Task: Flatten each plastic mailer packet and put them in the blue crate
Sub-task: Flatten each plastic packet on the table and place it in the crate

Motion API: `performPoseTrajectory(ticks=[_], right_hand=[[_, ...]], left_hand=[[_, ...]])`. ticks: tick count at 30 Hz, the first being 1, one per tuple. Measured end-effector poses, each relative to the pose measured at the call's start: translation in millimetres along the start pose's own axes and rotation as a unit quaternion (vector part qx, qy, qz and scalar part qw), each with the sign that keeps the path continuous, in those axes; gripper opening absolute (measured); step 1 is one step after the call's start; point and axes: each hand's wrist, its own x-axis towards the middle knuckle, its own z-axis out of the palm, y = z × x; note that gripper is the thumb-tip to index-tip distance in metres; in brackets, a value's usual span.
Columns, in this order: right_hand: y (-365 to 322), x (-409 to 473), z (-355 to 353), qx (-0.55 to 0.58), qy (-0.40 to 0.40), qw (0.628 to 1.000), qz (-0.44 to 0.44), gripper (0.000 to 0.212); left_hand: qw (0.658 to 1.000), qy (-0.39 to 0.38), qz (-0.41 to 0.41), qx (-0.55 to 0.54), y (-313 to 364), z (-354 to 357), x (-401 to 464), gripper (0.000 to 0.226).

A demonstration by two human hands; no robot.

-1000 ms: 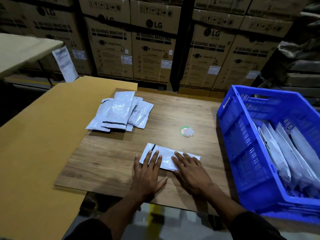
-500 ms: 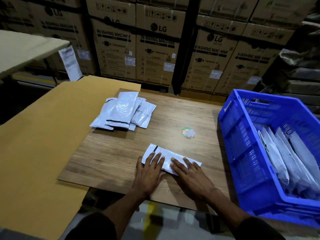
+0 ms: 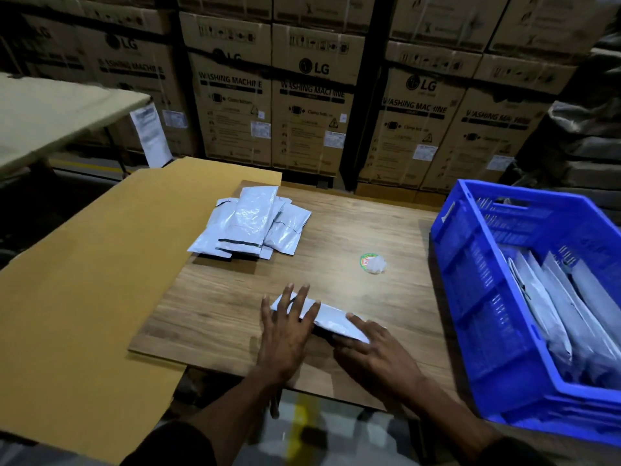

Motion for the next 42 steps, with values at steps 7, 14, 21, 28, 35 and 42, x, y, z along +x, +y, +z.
performPoseTrajectory(ticks=[7,14,21,28,35,42], right_hand=[[9,37,-36,0.341,0.116,0.887,0.287,0.045],[50,29,-42,0.347,-0.103,0.831,0.423,0.039],[5,15,7,0.149,-0.088,0.925,0.338,0.052],[-19,-1,32,0.085,-0.116,0.953,0.265,0.051],[-12,-6,36,0.192,-0.129,0.925,0.302,0.066],[-7,16,22,0.134,-0.22,0.908,0.33,0.088]], left_hand=[[0.995,0.095,0.019,-0.03,3,-22,-4,0.061],[0.996,-0.071,0.04,0.02,-8,3,-19,0.059],[1.0,-0.027,-0.001,0.004,9,11,-29,0.047],[0.994,-0.025,0.066,-0.08,31,8,-7,0.062],[0.995,0.01,0.002,-0.101,47,30,-2,0.052],[0.999,-0.012,0.017,-0.026,38,41,-1,0.051]])
